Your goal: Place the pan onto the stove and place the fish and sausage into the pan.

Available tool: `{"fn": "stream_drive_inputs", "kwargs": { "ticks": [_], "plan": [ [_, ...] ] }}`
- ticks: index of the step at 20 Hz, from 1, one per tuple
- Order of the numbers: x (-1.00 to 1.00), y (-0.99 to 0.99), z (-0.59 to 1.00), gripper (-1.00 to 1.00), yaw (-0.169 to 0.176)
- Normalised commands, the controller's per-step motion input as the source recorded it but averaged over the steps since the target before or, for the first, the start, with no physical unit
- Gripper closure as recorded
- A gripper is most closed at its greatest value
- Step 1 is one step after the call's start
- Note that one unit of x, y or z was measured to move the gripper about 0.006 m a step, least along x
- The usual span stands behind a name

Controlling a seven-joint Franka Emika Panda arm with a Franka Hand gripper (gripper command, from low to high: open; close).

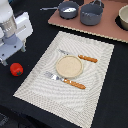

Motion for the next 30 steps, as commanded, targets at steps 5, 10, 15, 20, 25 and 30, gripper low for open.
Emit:
{"fn": "stream_drive_inputs", "kwargs": {
  "ticks": [5, 10, 15, 20, 25, 30],
  "plan": [
    [0.07, -0.17, -0.23, -1.00, -0.001],
    [0.05, -0.25, -0.23, -1.00, -0.028],
    [0.08, -0.18, -0.21, -1.00, -0.056],
    [0.16, -0.10, -0.20, -1.00, -0.098],
    [0.27, -0.01, -0.16, -1.00, -0.100],
    [0.03, -0.01, -0.24, -1.00, -0.045]
  ]
}}
